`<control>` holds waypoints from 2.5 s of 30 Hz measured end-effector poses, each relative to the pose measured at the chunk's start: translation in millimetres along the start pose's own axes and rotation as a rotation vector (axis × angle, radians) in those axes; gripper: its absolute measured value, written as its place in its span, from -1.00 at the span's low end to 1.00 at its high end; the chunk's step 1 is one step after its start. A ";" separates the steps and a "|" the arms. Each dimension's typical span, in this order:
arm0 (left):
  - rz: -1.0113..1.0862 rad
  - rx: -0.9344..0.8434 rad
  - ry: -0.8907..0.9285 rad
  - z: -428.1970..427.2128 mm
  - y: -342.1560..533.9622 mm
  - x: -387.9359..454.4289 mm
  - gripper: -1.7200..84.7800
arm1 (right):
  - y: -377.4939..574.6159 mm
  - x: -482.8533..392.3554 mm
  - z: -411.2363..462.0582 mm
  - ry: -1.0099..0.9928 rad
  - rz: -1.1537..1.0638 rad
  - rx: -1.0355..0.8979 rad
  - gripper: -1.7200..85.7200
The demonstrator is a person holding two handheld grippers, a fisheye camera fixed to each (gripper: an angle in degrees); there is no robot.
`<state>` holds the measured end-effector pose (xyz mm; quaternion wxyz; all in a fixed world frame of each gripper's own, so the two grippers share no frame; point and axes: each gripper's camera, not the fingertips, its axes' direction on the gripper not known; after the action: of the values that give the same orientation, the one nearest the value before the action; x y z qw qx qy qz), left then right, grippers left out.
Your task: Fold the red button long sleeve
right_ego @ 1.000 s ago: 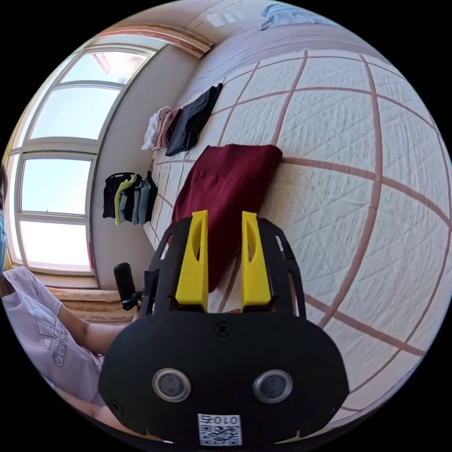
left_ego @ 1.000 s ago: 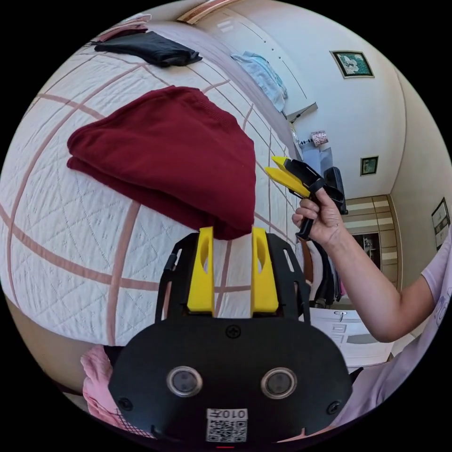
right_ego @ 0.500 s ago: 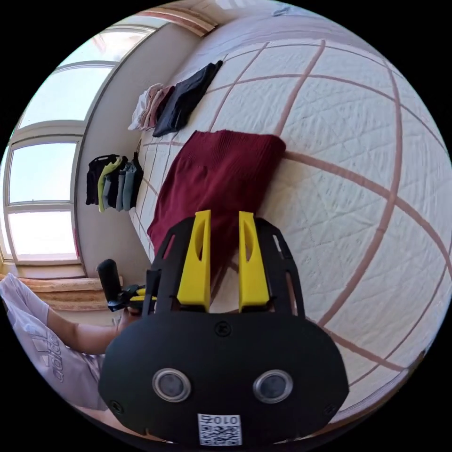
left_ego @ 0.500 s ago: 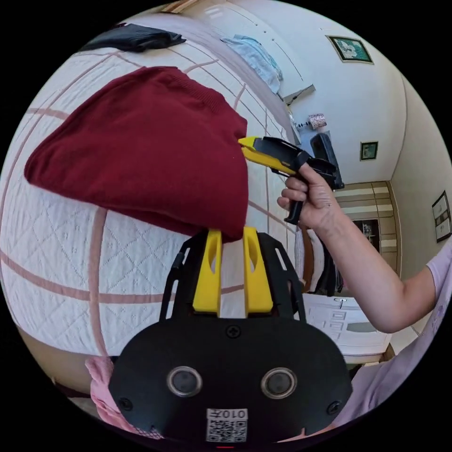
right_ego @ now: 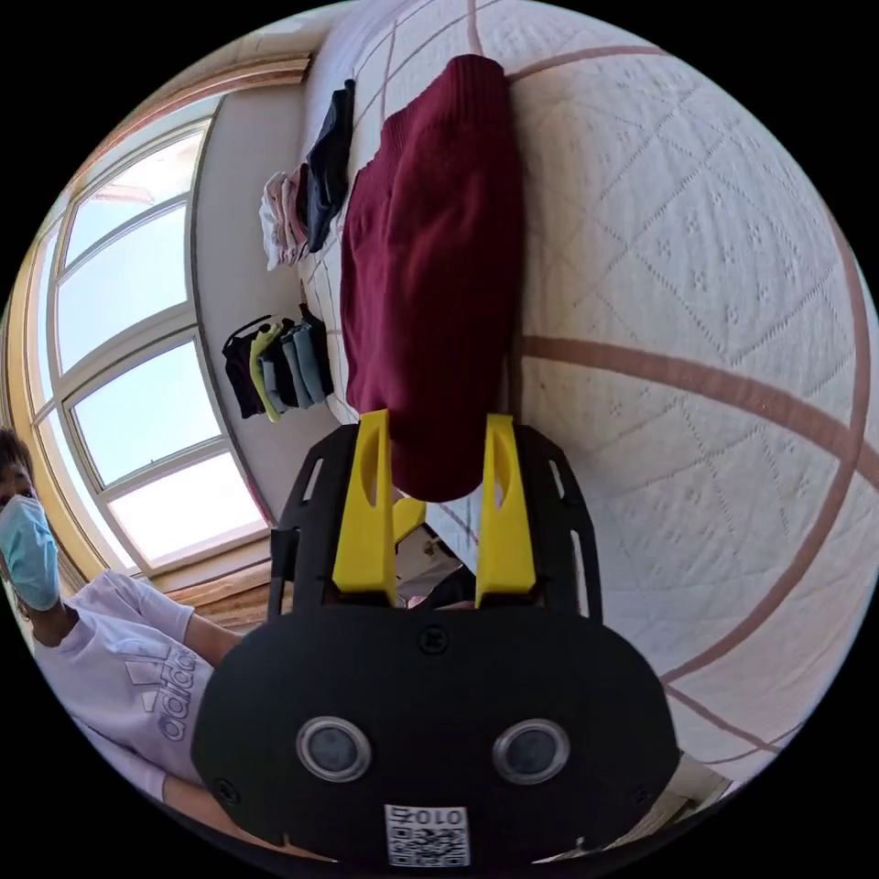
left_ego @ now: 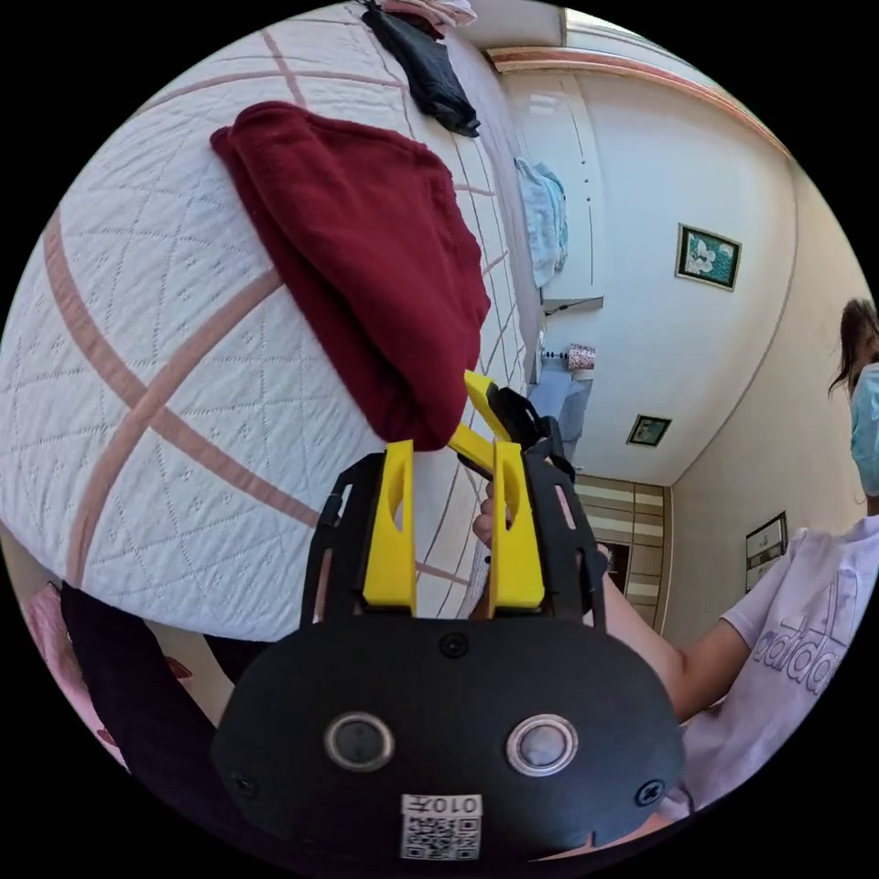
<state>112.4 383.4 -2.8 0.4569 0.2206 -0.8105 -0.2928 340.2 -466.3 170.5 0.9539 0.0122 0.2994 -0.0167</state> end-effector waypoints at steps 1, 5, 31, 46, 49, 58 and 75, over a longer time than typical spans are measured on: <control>-0.031 0.013 0.028 -0.7 -1.3 -2.7 -0.60 | -1.5 -1.1 -2.6 -0.009 0.004 -0.003 -0.68; -0.153 0.041 0.138 0.3 -12.9 -14.0 -0.48 | -5.0 -14.1 -28.6 -0.175 0.020 0.007 -0.74; -0.365 0.172 0.203 -28.6 -65.7 21.1 -0.59 | -20.5 -13.5 -75.0 -0.149 -0.013 0.053 -0.70; -0.207 -0.016 0.115 -124.4 -98.5 40.8 -0.63 | -131.5 14.1 -113.4 -0.178 -0.039 -0.107 -0.55; -0.174 -0.084 0.103 -154.0 -110.9 36.8 -0.62 | -129.6 11.1 -109.1 -0.123 -0.068 -0.204 -0.62; -0.104 -0.207 0.019 -196.2 -142.8 43.2 -0.62 | -118.5 0.1 -98.2 -0.097 -0.123 -0.293 -0.73; 0.141 -0.359 -0.137 -302.6 -230.9 159.1 -0.64 | -28.0 -119.7 -118.7 -0.182 -0.253 -0.129 -0.83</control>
<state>319.1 32.5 62.7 0.4523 0.0579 -0.7877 -0.4142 173.1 -487.3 141.1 0.9661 -0.0886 0.2115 -0.1186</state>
